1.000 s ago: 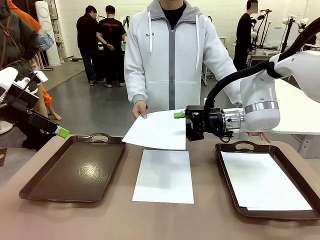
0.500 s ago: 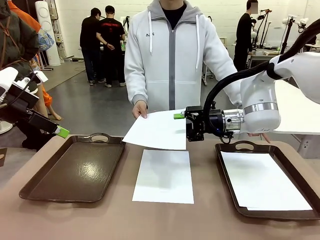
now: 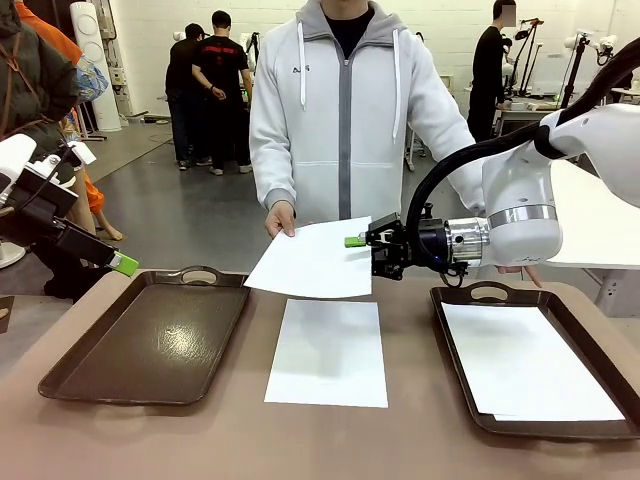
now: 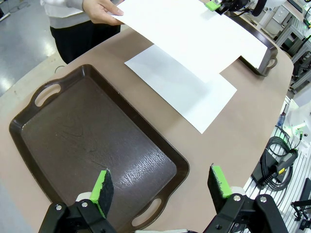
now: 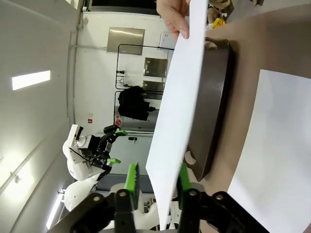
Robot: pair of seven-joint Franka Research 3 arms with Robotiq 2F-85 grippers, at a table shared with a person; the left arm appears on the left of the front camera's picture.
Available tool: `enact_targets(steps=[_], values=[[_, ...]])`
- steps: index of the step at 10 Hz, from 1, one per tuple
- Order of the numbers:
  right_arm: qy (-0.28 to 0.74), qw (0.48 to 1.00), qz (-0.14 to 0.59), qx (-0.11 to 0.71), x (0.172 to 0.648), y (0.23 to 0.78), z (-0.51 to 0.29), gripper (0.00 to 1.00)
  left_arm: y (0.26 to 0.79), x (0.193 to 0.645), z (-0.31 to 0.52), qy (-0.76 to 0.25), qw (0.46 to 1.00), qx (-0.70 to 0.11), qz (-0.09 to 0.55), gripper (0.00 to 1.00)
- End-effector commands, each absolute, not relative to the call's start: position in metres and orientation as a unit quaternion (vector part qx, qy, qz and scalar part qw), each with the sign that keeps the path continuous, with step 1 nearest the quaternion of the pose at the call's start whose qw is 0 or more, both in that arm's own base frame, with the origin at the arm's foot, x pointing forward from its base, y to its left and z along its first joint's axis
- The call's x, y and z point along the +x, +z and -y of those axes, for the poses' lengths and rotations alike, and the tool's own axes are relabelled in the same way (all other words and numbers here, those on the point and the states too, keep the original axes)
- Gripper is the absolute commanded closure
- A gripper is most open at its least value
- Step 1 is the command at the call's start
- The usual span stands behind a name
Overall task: Sort the A4 documents.
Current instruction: Receive the A4 Paper.
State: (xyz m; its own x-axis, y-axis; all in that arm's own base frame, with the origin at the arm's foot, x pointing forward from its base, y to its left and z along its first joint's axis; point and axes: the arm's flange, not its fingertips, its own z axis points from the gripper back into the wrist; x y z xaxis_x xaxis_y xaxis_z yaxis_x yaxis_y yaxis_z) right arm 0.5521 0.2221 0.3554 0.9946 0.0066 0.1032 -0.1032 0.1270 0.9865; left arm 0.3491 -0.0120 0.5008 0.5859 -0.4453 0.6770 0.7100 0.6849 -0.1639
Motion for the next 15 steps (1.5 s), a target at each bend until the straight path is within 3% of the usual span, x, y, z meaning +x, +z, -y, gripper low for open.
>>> enact_targets(steps=[1,3,4,9,11,12,15], values=[[0.024,0.75,0.034,0.66,0.562,0.356,-0.227,0.79,0.499,0.35,0.01,-0.341,0.859,-0.221,0.312,0.0],[0.024,0.749,0.031,0.661,0.561,0.356,-0.226,0.97,0.499,0.35,0.01,-0.341,0.859,-0.221,0.312,0.0],[0.024,0.75,0.031,0.66,0.561,0.356,-0.227,1.0,0.499,0.35,0.01,-0.341,0.859,-0.221,0.312,0.0],[0.024,0.755,0.032,0.655,0.557,0.353,-0.222,1.0,0.499,0.35,0.01,-0.341,0.859,-0.221,0.312,0.0],[0.043,0.724,0.008,0.688,0.551,0.362,-0.21,1.0,0.499,0.35,0.01,-0.341,0.859,-0.221,0.312,0.0],[0.03,0.751,0.035,0.659,0.553,0.354,-0.219,1.0,0.499,0.35,0.01,-0.341,0.859,-0.221,0.312,0.0],[0.03,0.751,0.035,0.659,0.553,0.354,-0.219,1.0,0.499,0.35,0.01,-0.341,0.859,-0.221,0.312,0.0]])
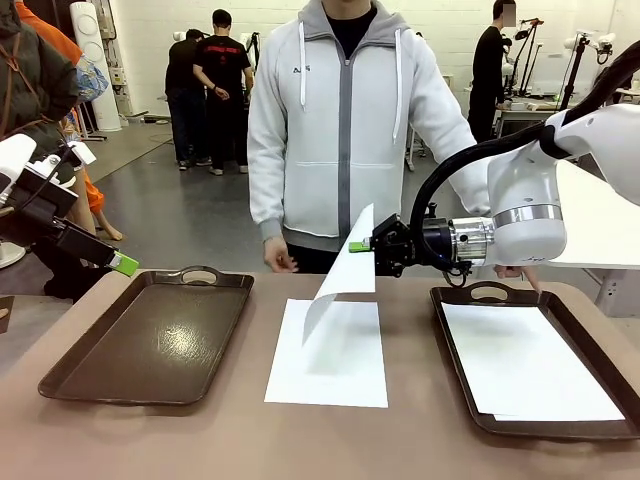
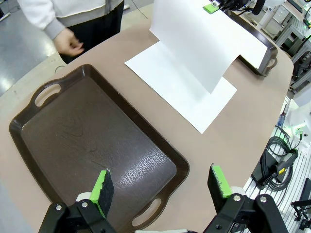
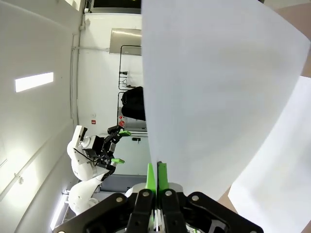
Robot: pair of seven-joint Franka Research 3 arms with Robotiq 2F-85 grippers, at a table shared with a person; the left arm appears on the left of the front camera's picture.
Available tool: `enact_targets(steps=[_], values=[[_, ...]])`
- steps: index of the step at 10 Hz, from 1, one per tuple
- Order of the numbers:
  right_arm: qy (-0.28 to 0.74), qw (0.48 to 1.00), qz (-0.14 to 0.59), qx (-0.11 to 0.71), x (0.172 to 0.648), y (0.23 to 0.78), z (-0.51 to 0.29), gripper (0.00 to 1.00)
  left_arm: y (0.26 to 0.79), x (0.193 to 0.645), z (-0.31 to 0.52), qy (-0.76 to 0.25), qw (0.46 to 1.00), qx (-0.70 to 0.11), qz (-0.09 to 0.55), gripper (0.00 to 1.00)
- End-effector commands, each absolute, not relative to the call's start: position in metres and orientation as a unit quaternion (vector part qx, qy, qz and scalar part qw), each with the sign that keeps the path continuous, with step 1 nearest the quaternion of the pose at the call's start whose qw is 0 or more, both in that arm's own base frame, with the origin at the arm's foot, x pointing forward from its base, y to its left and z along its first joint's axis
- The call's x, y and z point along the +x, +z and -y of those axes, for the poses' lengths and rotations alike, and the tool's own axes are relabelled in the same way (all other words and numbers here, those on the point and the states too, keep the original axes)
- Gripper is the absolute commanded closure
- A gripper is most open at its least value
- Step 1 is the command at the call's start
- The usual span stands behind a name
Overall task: Sort the A4 documents.
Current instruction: Receive the A4 Paper, then place the A4 Paper in the designated Handle tray.
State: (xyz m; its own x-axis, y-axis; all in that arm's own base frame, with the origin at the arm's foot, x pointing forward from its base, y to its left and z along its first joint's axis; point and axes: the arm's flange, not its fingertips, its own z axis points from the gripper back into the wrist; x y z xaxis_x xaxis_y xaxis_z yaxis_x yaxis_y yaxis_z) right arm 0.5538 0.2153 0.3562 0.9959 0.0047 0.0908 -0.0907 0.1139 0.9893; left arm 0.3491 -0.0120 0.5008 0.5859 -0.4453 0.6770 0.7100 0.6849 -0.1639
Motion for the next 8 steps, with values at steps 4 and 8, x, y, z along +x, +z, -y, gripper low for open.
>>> enact_targets(steps=[4,8], values=[[0.03,0.751,0.035,0.659,0.5533,0.3543,-0.2195,1.0,0.499,0.3503,0.0101,-0.341,0.859,-0.221,0.312,0.0],[0.03,0.751,0.035,0.659,0.5533,0.3543,-0.2195,1.0,0.499,0.3503,0.0101,-0.341,0.859,-0.221,0.312,0.0]])
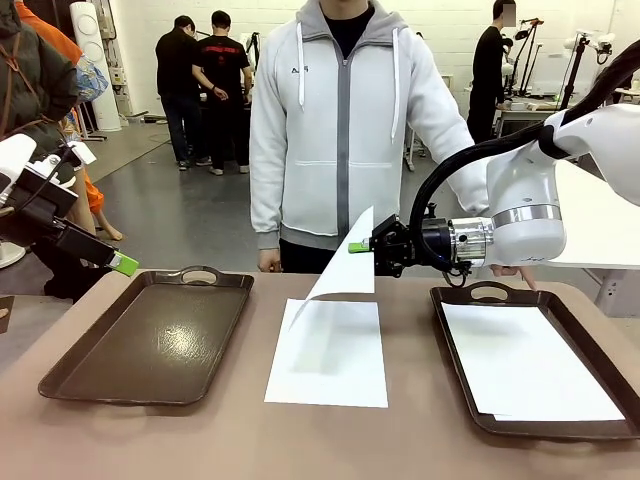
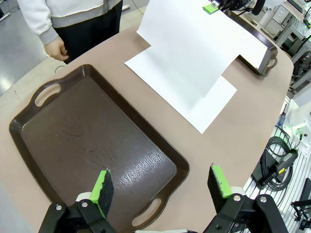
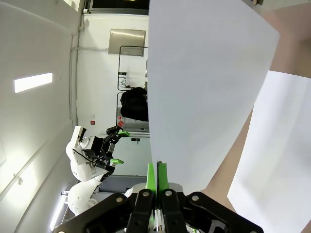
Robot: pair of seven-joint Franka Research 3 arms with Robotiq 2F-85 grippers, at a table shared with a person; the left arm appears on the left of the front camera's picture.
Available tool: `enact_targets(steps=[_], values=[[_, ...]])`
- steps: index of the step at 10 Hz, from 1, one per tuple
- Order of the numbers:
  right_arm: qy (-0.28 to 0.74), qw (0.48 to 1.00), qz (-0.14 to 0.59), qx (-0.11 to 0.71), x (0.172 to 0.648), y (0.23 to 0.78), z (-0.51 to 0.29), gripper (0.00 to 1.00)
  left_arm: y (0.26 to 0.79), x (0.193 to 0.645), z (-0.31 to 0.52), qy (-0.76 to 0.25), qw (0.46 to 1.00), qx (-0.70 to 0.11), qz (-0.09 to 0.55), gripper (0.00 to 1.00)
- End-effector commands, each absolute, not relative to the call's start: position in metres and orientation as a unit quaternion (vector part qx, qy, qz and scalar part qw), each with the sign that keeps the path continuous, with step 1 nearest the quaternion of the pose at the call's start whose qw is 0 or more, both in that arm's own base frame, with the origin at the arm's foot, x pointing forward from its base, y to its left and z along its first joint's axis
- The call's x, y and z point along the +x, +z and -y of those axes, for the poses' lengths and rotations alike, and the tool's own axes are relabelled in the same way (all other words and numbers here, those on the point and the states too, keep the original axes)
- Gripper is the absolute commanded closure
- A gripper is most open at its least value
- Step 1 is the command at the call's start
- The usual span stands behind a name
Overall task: Sort the A4 documents.
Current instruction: Place the A4 Paper in the designated Handle tray.
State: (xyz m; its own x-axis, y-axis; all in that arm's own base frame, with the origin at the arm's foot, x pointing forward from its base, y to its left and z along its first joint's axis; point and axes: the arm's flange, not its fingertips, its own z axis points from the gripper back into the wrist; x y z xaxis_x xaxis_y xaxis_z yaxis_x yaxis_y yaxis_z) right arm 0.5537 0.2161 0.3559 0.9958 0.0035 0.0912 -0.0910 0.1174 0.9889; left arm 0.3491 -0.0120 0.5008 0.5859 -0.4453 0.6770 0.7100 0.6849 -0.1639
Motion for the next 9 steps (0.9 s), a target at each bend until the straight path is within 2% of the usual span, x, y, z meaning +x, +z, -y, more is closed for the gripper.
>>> enact_targets(steps=[1,4,5,6,9], values=[[0.03,0.751,0.035,0.659,0.553,0.354,-0.219,1.0,0.499,0.35,0.01,-0.341,0.859,-0.221,0.312,0.0],[0.032,0.747,0.033,0.664,0.554,0.356,-0.216,0.99,0.499,0.35,0.01,-0.341,0.859,-0.221,0.312,0.0],[0.102,0.727,0.027,0.679,0.514,0.359,-0.22,0.99,0.499,0.35,0.01,-0.341,0.859,-0.221,0.312,0.0],[0.151,0.728,0.041,0.667,0.489,0.368,-0.213,0.99,0.499,0.35,0.01,-0.341,0.859,-0.221,0.312,0.0],[0.16,0.761,0.086,0.623,0.462,0.39,-0.153,0.99,0.499,0.35,0.01,-0.341,0.859,-0.221,0.312,0.0]])
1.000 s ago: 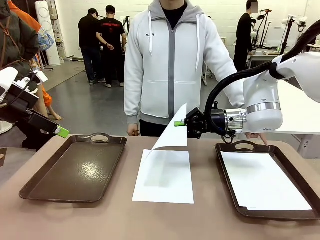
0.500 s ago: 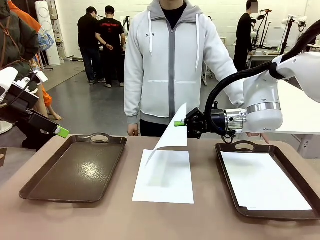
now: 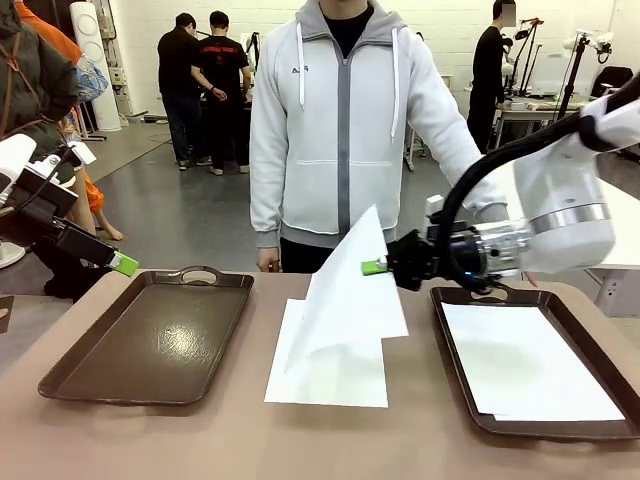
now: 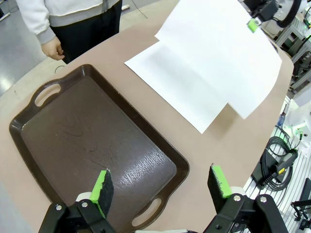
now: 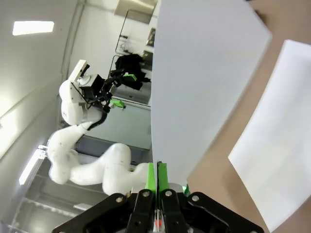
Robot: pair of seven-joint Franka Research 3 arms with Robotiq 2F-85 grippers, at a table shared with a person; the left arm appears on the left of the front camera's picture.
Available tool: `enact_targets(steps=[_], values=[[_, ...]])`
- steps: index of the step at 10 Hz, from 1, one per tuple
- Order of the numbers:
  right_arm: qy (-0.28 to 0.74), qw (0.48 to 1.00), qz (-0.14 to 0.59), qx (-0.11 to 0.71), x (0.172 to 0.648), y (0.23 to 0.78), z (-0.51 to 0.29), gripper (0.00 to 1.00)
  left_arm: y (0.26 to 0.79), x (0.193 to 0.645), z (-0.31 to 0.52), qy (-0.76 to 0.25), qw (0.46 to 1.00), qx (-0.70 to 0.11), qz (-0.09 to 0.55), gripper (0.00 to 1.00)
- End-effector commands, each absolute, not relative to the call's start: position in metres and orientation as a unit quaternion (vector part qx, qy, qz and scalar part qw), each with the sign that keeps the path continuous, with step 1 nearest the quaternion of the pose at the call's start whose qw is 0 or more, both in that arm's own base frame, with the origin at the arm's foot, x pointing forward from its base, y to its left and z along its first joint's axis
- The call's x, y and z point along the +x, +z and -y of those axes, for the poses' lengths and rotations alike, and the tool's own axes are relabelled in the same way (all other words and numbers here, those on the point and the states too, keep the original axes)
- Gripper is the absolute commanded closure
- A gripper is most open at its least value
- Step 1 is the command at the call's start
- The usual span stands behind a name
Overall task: Sort the A4 documents.
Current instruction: Place the A4 Paper in the designated Handle tray.
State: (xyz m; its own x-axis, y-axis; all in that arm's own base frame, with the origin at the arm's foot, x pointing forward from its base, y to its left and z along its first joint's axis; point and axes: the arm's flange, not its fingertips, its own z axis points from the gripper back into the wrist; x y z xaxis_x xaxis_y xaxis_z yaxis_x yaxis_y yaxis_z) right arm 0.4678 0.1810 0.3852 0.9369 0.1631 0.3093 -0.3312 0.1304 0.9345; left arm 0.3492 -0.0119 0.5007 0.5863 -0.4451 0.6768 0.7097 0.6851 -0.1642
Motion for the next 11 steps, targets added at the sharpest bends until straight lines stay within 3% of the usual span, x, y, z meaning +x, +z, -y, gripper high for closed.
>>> enact_targets(steps=[1,8,11], values=[[0.167,0.784,0.087,0.592,0.459,0.397,-0.122,0.99,0.499,0.35,0.01,-0.341,0.859,-0.221,0.312,0.0],[0.171,0.902,0.013,0.396,0.467,0.435,-0.015,0.99,0.499,0.35,0.01,-0.341,0.859,-0.221,0.312,0.0],[0.164,0.952,-0.014,0.256,0.473,0.434,-0.002,0.99,0.499,0.35,0.01,-0.341,0.859,-0.221,0.312,0.0]])
